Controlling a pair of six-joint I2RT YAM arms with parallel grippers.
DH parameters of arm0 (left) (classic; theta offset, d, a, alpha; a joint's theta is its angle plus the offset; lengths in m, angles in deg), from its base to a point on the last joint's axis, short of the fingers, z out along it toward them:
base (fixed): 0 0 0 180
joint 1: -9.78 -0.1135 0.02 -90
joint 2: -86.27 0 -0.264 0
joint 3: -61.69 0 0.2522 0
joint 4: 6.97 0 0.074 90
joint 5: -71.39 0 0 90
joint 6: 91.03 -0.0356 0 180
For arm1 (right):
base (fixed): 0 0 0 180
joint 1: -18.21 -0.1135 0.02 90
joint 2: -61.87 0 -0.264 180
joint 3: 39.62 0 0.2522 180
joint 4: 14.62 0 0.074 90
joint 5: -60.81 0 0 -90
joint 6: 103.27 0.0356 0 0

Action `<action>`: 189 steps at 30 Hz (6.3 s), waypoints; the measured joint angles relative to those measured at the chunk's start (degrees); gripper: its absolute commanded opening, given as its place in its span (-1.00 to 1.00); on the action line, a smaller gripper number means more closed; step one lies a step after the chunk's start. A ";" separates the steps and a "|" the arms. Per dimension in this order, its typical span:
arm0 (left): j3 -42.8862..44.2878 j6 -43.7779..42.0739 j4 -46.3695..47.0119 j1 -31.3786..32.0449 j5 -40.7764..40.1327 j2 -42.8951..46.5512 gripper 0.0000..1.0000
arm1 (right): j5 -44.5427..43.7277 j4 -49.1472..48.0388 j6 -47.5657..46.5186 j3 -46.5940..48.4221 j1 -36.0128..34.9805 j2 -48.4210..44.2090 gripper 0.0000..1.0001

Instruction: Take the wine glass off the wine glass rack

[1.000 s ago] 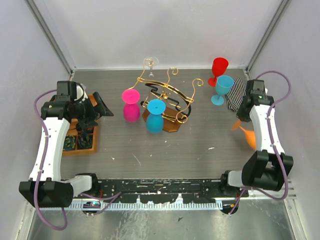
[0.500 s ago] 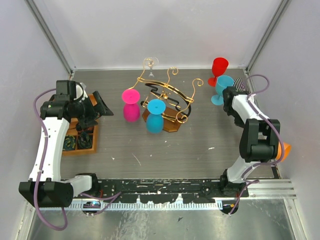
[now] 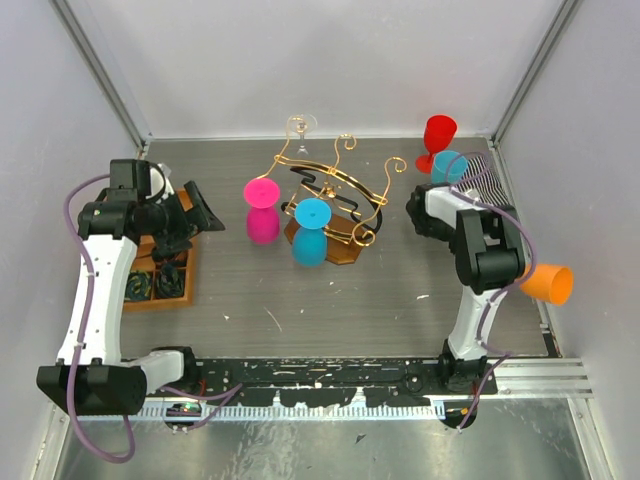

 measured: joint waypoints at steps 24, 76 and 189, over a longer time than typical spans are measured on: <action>0.02 -0.90 -1.53 0.00 -1.86 0.35 0.96 | -2.71 -6.32 0.09 -2.21 -4.79 11.85 -0.99; 0.02 -1.90 -2.16 0.00 -3.72 1.40 0.97 | 3.82 -10.60 -17.05 -0.26 -8.57 11.98 1.00; 6.03 16.13 18.29 10.21 3.96 -10.14 0.04 | 85.61 -19.67 -13.14 30.25 -22.43 -25.59 0.00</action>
